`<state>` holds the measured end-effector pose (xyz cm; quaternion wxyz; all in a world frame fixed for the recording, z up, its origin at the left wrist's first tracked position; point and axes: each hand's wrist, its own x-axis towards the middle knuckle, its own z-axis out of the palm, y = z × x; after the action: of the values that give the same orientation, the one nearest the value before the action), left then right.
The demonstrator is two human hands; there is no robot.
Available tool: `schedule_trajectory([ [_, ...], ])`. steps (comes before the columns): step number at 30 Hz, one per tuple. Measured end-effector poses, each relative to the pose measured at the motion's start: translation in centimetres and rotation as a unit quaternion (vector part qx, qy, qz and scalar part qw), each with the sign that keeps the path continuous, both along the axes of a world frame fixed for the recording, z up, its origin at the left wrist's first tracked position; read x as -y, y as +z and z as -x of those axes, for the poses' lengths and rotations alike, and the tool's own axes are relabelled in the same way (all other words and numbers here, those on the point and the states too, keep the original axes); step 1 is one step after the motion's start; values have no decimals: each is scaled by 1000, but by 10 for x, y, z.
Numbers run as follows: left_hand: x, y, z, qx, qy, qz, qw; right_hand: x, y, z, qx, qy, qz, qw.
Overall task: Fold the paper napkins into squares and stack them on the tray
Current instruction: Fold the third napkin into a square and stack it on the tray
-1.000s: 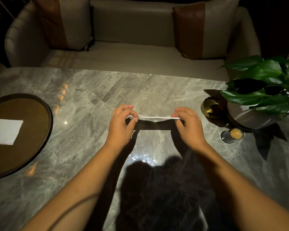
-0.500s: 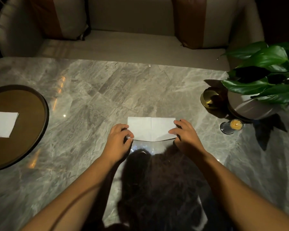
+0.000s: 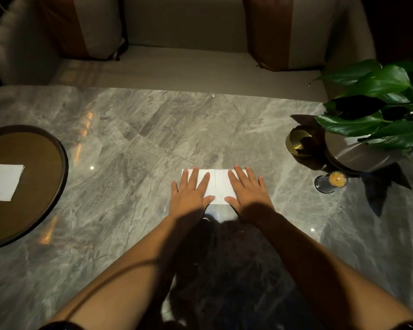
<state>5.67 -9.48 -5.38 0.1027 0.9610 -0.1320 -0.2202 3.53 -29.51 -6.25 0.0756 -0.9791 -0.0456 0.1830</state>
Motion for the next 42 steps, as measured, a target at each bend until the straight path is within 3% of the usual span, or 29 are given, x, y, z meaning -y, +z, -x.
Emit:
schedule_trajectory([
  [14, -6, -2, -42, 4, -27, -9, 1000, 7, 10, -47, -22, -20, -10, 1000],
  [18, -2, 0, -45, 10, 1, 36, 999, 12, 21, -66, 38, -23, -30, 999],
  [22, 3, -4, -35, 19, -28, 72, 997, 15, 27, -88, 44, -37, -32, 998],
  [29, 4, -12, -26, 36, -42, 35, 998, 8, 18, -92, -29, -75, 16, 997],
  [31, 4, -11, -26, 33, -39, 38, 998, 11, 20, -90, -59, -106, -38, 992],
  [33, 5, -10, -26, 34, -34, 42, 998, 20, 23, -82, -76, -194, -193, 959],
  [35, 6, -10, -25, 42, -27, 47, 998, 26, 28, -66, -78, -325, -372, 866],
  [38, 10, -12, -23, 54, -10, 50, 997, 24, 25, -39, -83, -405, -483, 772],
  [40, 13, -12, -23, 53, -5, 49, 997, 15, 21, -28, -75, -423, -496, 755],
  [42, 16, -12, -23, 54, -5, 46, 997, 7, 16, -28, -36, -433, -463, 772],
])
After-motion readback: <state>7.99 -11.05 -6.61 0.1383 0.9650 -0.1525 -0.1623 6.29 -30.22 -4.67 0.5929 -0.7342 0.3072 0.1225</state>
